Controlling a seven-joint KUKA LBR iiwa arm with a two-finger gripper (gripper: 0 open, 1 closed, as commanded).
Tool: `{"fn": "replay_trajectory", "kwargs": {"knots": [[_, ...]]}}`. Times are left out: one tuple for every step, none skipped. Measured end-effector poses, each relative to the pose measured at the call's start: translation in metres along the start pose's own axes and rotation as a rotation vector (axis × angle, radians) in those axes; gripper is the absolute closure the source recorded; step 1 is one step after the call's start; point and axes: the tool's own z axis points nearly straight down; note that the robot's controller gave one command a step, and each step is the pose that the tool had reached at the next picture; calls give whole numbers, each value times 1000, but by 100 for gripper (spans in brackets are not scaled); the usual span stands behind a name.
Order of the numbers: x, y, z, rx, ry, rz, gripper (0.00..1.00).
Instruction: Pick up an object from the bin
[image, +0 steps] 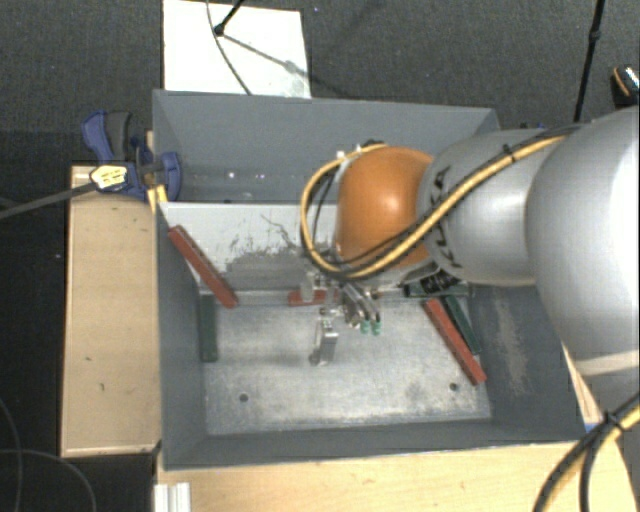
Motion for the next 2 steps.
{"fn": "replay_trajectory", "kwargs": {"knots": [[-13, -70, -17, -3, -10, 219, 0], [-13, -177, -67, 0, -13, 150, 0]]}}
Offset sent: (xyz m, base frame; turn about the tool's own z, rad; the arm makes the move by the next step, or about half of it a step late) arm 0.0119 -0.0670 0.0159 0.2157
